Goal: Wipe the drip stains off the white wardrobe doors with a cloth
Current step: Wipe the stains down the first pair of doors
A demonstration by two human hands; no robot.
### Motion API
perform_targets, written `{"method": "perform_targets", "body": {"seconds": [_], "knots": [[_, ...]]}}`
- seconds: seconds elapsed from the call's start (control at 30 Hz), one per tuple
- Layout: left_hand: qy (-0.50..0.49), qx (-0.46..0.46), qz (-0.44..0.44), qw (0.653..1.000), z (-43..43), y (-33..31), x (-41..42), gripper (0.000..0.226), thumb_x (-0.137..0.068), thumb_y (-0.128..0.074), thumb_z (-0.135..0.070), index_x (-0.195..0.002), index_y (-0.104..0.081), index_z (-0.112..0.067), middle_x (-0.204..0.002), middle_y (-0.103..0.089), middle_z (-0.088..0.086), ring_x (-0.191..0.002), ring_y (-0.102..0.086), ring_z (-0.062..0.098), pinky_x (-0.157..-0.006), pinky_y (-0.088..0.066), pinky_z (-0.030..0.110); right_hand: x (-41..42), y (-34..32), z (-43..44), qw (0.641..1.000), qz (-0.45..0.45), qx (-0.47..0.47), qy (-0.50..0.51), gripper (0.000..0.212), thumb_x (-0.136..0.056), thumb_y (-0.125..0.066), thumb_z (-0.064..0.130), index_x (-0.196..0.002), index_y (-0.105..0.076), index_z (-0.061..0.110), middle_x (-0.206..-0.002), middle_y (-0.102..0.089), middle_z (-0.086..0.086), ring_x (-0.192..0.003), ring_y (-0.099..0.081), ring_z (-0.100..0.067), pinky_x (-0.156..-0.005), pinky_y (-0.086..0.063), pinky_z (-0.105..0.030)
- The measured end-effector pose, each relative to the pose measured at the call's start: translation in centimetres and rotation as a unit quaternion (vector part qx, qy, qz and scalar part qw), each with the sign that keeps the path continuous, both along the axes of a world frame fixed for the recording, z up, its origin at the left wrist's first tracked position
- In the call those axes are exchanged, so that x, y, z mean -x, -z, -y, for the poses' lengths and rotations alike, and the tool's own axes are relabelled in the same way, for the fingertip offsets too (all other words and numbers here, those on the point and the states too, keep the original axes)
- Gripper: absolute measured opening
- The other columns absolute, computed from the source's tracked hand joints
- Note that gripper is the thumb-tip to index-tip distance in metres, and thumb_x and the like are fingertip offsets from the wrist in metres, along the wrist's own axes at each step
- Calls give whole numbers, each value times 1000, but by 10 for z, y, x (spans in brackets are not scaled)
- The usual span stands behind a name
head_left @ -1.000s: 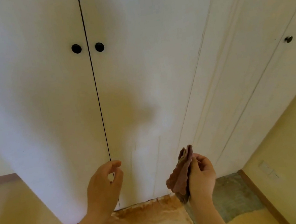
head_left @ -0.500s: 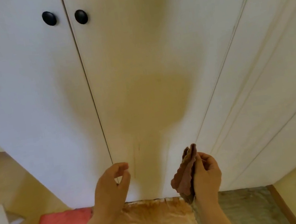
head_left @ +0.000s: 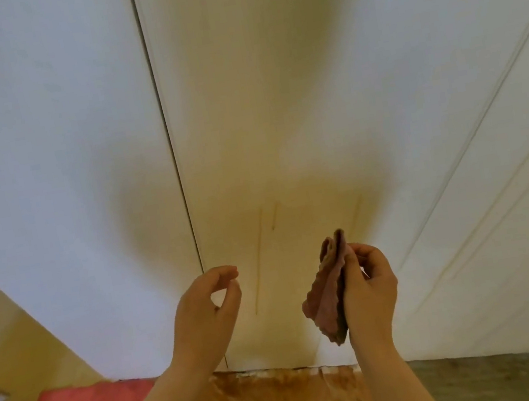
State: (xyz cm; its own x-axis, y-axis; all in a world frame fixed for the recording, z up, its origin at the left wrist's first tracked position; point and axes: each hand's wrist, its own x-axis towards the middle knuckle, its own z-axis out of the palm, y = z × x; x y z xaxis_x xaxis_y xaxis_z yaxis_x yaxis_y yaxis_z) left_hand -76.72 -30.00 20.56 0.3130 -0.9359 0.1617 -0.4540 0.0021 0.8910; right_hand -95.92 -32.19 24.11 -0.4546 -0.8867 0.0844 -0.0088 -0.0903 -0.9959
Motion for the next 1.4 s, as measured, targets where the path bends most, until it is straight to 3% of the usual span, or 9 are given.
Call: {"method": "perform_targets", "body": {"seconds": [0.2, 0.3, 0.43, 0.6, 0.73, 0.83, 1.03, 1.27, 1.4], "knots": [[9, 90, 18, 996, 30, 119, -9, 21, -95, -59, -21, -111, -67, -31, -109, -67, -22, -104, -56, -13, -70, -46, 7, -18, 117, 30, 992, -40, 112, -42, 16, -99, -56, 18, -86, -65, 20, -78, -70, 5, -76, -69, -22, -66, -56, -36], [4, 146, 39, 989, 40, 145, -25, 21, -94, -60, -24, -112, -68, -32, -108, -66, -24, -103, -56, -14, -69, -42, 10, -24, 145, 38, 982, -33, 174, -68, 16, -99, -51, 8, -86, -60, 12, -69, -68, 13, -65, -66, -6, -59, -53, -23], [-16, 210, 48, 976, 42, 134, -46, 18, -96, -60, -26, -110, -70, -30, -108, -68, -22, -103, -57, -14, -62, -40, 5, -27, 148, 41, 974, -15, 210, -82, 15, -101, -52, 14, -88, -59, 12, -77, -70, -13, -66, -69, -31, -58, -58, -54], [-36, 240, 65, 968, 42, 102, -58, 26, -94, -60, -19, -117, -66, -29, -115, -65, -22, -109, -54, -14, -65, -40, 4, -29, 119, 46, 962, -65, 238, -114, 39, -85, -59, 61, -94, -63, 23, -78, -68, -16, -66, -66, -42, -58, -55, -58], [-48, 304, 139, 941, 50, 100, -62, 37, -96, -54, -29, -133, -53, -35, -129, -50, -30, -119, -42, -18, -84, -43, 12, -32, 135, 43, 951, -128, 262, -105, 37, -85, -55, 62, -95, -64, 27, -81, -70, -8, -74, -67, -37, -65, -56, -55], [-86, 359, 235, 899, 75, 79, -79, 59, -96, -44, -37, -151, -37, -17, -156, -35, -3, -146, -27, 12, -115, -31, 42, -33, 127, 45, 940, -159, 280, -108, 40, -85, -55, 66, -93, -65, 29, -81, -67, -8, -76, -65, -35, -66, -55, -53], [-187, 318, 387, 845, 148, 64, -112, 75, -100, -17, -55, -158, -3, -10, -165, 2, 18, -152, 6, 36, -119, 7, 58, -40, 90, 65, 890, -242, 382, -67, 8, -93, -51, 36, -92, -60, 36, -85, -64, 4, -77, -66, -23, -65, -53, -45], [-231, 374, 410, 799, 169, 73, -118, 74, -96, -23, -48, -158, -6, -9, -164, -6, 19, -152, 2, 35, -120, 5, 57, -60, 64, 91, 830, -324, 451, -43, 11, -94, -58, 9, -91, -64, 18, -87, -57, 9, -81, -57, -4, -69, -45, -18], [-231, 411, 409, 782, 174, 76, -123, 67, -96, -22, -36, -156, -14, -6, -163, -11, 20, -152, 1, 33, -119, 2, 60, -90, 10, 113, 725, -364, 584, 17, 18, -97, -57, 11, -89, -71, 2, -87, -63, -6, -77, -59, -13, -70, -44, -15]]}}
